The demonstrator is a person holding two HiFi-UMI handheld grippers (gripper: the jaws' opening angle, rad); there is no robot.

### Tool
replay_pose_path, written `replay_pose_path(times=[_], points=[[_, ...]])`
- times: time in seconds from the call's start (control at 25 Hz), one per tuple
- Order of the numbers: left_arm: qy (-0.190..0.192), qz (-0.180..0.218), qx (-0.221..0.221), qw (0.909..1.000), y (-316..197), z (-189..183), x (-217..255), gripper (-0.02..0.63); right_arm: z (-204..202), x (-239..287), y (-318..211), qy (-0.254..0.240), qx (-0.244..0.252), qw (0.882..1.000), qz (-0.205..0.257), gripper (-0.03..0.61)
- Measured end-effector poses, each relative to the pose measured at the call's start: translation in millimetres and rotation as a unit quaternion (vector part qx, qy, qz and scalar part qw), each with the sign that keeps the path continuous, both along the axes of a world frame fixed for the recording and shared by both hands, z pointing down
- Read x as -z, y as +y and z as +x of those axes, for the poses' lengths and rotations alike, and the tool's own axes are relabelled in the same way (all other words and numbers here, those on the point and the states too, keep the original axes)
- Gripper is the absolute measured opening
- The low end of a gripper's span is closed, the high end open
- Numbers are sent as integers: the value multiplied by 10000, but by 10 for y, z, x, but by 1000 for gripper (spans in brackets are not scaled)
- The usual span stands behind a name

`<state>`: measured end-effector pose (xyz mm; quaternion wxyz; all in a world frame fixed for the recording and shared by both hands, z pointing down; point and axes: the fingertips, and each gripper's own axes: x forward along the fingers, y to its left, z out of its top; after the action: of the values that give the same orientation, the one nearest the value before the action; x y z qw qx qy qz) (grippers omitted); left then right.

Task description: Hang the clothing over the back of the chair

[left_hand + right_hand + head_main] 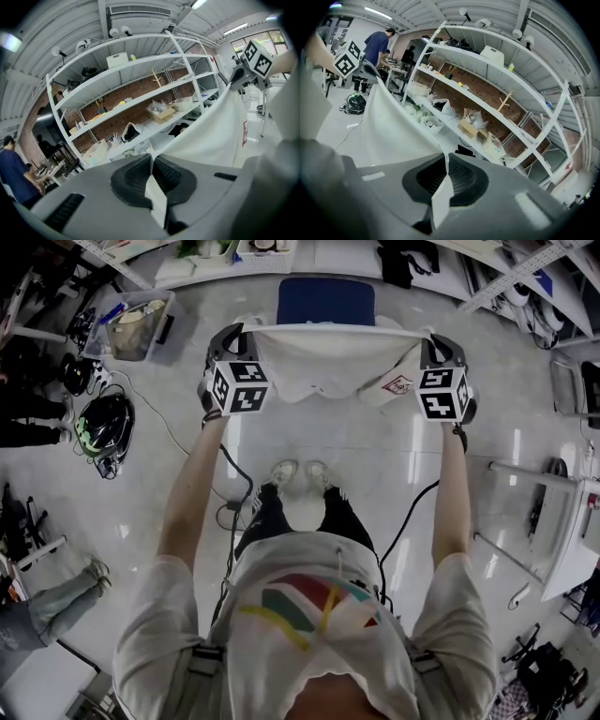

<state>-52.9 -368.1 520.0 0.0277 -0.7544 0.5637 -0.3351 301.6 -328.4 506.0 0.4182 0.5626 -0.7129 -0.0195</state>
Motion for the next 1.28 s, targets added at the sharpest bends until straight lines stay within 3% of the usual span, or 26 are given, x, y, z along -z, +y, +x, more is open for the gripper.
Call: replay_pose_path(times=[0.68,1.28], points=[[-154,-846,-94,9963,270,-67,-891,17,-66,-805,180,48,77,9971,-757,8],[11,-972,107,9952,416,-74,-1098,17,-98,-1102,343,107,62,9946,-1034,8]])
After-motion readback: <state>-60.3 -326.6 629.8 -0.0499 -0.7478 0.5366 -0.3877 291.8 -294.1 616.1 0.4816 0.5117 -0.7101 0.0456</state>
